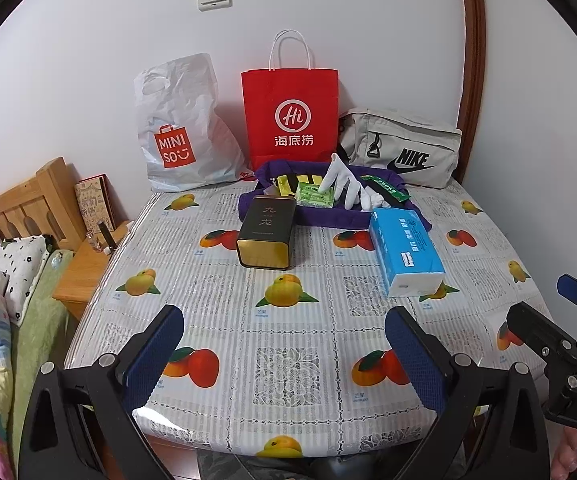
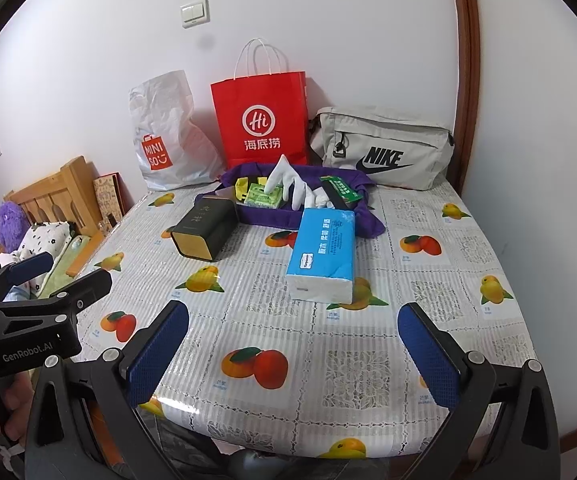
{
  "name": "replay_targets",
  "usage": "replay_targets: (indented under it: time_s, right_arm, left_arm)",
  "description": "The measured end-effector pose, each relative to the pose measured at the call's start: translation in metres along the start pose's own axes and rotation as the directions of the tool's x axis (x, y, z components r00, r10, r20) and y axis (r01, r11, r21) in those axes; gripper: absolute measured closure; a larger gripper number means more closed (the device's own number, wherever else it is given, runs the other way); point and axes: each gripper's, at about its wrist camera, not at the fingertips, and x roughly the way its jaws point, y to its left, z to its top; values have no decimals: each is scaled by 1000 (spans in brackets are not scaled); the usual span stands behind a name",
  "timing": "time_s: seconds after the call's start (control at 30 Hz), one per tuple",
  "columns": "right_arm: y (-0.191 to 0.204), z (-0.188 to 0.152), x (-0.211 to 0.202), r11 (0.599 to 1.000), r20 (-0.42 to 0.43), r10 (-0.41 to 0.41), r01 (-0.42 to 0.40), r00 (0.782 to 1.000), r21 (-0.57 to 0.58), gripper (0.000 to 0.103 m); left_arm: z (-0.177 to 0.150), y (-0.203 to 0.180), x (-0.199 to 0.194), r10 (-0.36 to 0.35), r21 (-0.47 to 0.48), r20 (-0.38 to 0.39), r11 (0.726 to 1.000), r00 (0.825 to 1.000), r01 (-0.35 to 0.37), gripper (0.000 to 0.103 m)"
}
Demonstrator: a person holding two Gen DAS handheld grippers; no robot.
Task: Organize soft objects
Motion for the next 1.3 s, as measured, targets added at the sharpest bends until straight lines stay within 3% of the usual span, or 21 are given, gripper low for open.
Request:
replay_targets:
  time_s: [1.3]
  right_arm:
    - [1,0,-2,1000,3,-1,1,1000,-7,0]
  left_arm:
    - [-3,0,0,-1,-5,-1,1000,1000,1,1]
